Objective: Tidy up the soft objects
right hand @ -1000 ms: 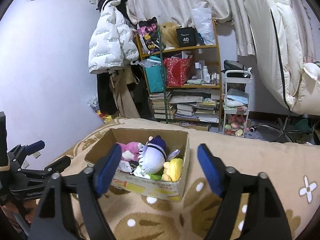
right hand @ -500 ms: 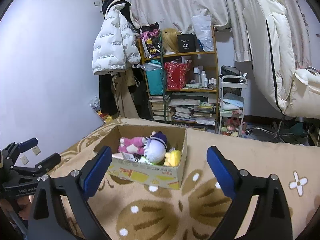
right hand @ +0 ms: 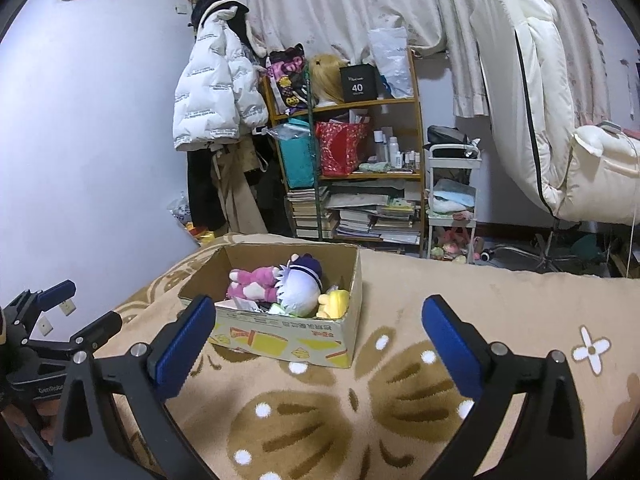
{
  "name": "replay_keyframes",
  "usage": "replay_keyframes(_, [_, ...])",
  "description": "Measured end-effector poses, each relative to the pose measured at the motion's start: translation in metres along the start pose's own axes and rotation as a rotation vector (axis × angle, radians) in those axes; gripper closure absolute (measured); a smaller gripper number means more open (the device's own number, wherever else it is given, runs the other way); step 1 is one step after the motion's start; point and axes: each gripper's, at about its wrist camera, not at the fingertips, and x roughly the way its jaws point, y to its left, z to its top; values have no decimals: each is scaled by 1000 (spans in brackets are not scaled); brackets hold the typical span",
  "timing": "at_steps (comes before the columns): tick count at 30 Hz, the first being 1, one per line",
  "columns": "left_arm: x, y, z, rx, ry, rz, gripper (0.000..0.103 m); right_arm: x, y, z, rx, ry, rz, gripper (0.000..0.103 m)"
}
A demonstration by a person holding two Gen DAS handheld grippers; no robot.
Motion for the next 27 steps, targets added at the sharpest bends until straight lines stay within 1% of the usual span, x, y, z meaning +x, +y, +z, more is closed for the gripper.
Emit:
replay_keyframes(4, [3, 0, 0, -4, 6, -5, 3, 3, 1, -1, -7, 3, -15, 0])
replay_keyframes(9, [6, -1, 1, -6, 2, -7, 3, 6, 0, -2, -10, 14, -14, 0])
replay_keyframes(11, [9, -1, 1, -4, 7, -18, 3, 9, 0, -3, -11, 18, -15, 0])
replay_keyframes(17, [13, 0, 0, -24, 12, -22, 3, 10, 0, -3, -10, 19, -16, 0])
replay_keyframes(23, [12, -2, -3, -23, 15, -13, 3, 11, -1, -4, -10, 20, -16, 0])
replay_keyframes(27, [11, -2, -4, -30, 19, -28, 3, 11, -2, -4, -10, 22, -17, 0])
